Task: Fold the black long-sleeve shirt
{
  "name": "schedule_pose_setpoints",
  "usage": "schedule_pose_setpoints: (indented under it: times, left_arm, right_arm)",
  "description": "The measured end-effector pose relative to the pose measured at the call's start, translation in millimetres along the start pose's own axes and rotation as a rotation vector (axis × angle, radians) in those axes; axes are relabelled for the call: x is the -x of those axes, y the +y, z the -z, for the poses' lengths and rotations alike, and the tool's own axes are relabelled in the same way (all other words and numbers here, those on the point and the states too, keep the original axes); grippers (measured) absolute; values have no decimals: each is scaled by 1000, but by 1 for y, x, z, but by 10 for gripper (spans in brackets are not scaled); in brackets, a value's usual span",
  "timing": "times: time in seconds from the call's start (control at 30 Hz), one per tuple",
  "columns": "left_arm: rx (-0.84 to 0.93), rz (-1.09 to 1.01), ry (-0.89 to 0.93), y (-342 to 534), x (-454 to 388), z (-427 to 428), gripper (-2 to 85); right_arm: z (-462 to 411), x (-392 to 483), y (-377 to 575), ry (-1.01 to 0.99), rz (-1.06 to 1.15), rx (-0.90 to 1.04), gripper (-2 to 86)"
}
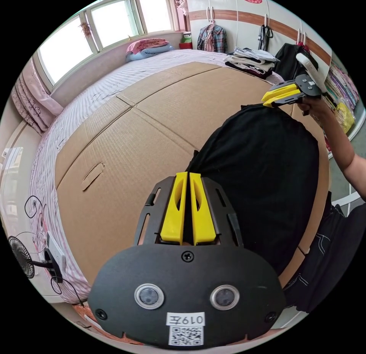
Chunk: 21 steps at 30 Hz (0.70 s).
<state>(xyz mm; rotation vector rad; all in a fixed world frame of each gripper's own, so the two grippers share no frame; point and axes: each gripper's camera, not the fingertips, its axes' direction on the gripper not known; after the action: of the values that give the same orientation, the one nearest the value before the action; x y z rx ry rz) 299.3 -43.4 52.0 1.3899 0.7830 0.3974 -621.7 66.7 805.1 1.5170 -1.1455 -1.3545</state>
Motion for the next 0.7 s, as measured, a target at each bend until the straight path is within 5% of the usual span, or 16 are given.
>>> schedule_pose_setpoints:
  times: [0.7]
  left_arm:
    - [3,4,5,15,0,7,9]
  right_arm:
    - [-49,36,6,-92,37,8,-4]
